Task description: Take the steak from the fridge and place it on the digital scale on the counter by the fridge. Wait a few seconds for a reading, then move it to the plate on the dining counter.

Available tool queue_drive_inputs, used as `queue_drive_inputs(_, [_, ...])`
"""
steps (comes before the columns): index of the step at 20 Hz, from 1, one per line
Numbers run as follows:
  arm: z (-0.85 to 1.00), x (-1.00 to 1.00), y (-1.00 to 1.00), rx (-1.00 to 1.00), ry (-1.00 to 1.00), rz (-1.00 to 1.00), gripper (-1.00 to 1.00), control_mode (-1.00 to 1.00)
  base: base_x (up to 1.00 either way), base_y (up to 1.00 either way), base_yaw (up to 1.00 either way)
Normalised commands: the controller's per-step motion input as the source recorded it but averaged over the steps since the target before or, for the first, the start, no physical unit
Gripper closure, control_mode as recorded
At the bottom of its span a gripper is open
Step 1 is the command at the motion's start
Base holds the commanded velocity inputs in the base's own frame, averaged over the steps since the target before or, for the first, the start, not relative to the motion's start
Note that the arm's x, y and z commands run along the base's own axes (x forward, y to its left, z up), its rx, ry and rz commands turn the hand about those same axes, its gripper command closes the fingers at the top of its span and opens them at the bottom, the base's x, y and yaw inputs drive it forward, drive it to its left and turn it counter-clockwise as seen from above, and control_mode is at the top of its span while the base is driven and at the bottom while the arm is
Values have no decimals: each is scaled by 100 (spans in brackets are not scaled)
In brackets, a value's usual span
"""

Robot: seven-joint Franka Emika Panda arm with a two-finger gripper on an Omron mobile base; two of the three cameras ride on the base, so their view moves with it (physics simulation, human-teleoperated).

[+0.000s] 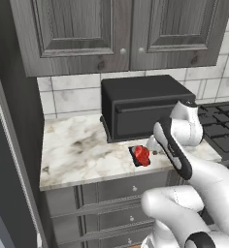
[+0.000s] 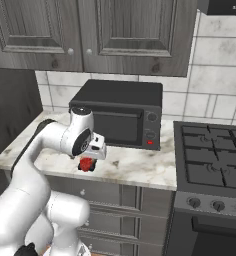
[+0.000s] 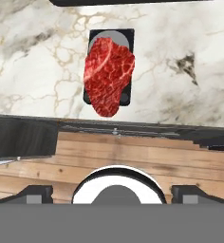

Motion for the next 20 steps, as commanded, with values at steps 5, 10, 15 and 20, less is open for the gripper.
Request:
queue_drive_inputs(5, [4,-64,0,0,0,0,-100,-100,0,0,0])
queue_drive_inputs(10, [6,-36,2,0,-1,0,-100,-100,0,0,0])
queue_drive_inputs(15, [1,-4,4,0,-1,0,-100,-100,0,0,0])
queue_drive_inputs(20, [0,0,0,0,0,0,-100,-100,0,0,0])
